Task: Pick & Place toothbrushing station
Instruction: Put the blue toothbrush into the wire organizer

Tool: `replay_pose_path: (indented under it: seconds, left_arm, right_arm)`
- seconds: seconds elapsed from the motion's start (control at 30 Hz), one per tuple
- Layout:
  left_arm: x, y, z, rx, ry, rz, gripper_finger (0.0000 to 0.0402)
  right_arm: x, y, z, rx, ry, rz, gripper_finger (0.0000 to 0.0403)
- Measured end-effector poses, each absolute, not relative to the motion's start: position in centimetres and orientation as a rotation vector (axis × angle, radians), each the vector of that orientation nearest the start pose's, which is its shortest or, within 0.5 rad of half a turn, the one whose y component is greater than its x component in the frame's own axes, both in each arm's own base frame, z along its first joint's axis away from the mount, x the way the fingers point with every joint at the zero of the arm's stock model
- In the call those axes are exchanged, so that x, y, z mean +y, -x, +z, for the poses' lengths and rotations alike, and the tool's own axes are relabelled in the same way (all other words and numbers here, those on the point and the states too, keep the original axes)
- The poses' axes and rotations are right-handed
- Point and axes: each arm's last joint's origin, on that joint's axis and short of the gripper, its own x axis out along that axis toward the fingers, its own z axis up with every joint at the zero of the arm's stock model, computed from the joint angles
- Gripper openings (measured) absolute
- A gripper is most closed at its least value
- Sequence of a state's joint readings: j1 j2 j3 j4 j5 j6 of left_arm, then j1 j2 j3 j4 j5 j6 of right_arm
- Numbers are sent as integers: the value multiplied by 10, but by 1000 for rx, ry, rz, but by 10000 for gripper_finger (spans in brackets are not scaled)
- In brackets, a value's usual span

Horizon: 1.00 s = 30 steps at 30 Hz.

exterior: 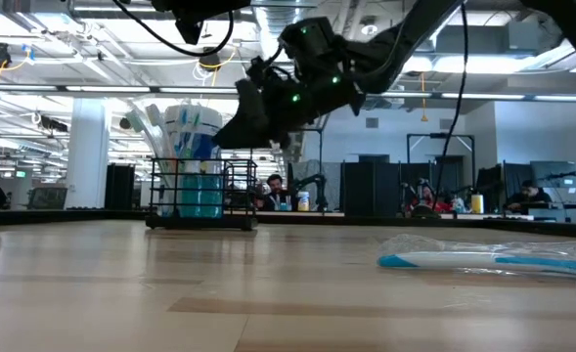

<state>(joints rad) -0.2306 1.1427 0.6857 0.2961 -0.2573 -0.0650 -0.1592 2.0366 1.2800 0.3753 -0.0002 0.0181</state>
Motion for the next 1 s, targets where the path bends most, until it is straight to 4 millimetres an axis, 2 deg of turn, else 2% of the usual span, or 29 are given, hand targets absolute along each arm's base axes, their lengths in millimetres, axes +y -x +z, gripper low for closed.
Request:
replay_pose_path:
  seconds: [0.27, 0.53, 0.77, 1.0]
  left_arm:
    - [-50, -246, 274, 155, 26, 32, 87]
    - [-50, -246, 274, 156, 26, 32, 87]
    - [-50, -246, 274, 157, 26, 32, 87]
    - [-50, -246, 274, 158, 26, 32, 87]
  right_arm:
    - [-44, -425, 206, 518, -48, -107, 127]
    - [-5, -396, 229, 698, -119, -55, 127]
    - [34, -373, 230, 893, -190, -25, 127]
    - [73, -351, 220, 1096, -254, -36, 127]
